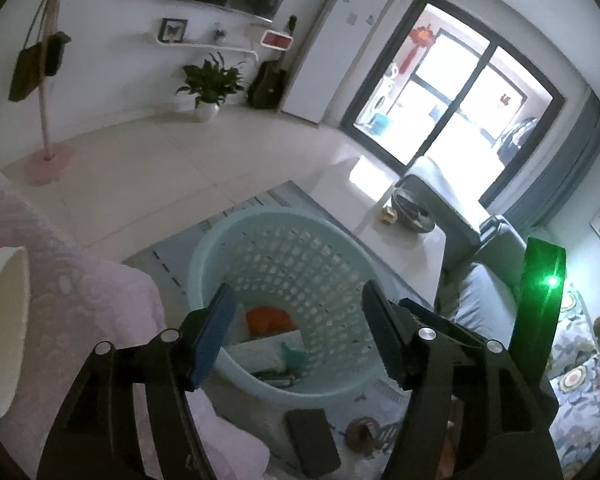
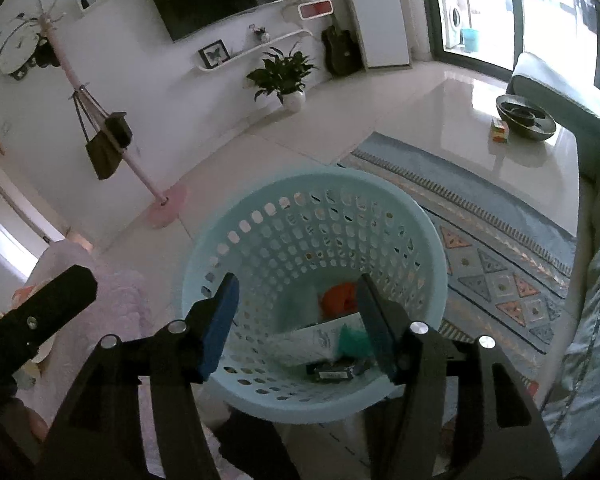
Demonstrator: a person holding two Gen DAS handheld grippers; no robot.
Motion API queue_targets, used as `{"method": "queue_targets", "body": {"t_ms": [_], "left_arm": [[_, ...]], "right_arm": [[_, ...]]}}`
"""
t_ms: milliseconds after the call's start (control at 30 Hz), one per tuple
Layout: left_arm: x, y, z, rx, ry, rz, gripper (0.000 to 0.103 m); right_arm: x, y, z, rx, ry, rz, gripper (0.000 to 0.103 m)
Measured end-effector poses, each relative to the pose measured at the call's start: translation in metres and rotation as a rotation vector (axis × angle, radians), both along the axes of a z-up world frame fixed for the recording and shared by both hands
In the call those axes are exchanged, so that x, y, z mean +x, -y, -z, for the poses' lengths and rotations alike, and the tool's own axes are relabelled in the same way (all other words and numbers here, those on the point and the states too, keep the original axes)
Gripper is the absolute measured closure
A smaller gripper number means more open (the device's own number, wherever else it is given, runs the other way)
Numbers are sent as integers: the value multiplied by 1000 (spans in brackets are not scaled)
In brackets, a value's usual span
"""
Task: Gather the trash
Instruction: 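Carry the dotted and green packets to the basket and release both, then move both open tools back over the table toward the remaining trash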
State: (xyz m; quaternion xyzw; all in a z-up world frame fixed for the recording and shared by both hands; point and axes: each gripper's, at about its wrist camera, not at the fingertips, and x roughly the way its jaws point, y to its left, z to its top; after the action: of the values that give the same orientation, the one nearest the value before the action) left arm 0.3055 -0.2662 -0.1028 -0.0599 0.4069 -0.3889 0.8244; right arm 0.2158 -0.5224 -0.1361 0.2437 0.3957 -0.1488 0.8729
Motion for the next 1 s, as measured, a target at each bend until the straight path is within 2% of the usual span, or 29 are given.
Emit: {"method": "queue_targets", "body": {"t_ms": [200,400,633,767,900,1000], "left_arm": [[-22,-22,-26,-24,54,-24,35],[-57,-73,-52,-86,106,-92,33],[-94,-137,-88,-109,193,-179,32],[-109,-179,-105,-109,238,-273,29],[-115,-237,-110,-181,210,-402,24],[-118,-283,-110,-152,204,-520,24]], "right_arm": [[-13,-14,-27,-8,57,-15,46],[-25,-43,-58,-23,133,-72,46],[-28,-91,-88,-44,210,-176,46],[-27,-120,-101,-50,241,-241,46],[-28,-153,-113,-71,275,-321,46],[-27,-178,-120,-86,291,-386,46]]}}
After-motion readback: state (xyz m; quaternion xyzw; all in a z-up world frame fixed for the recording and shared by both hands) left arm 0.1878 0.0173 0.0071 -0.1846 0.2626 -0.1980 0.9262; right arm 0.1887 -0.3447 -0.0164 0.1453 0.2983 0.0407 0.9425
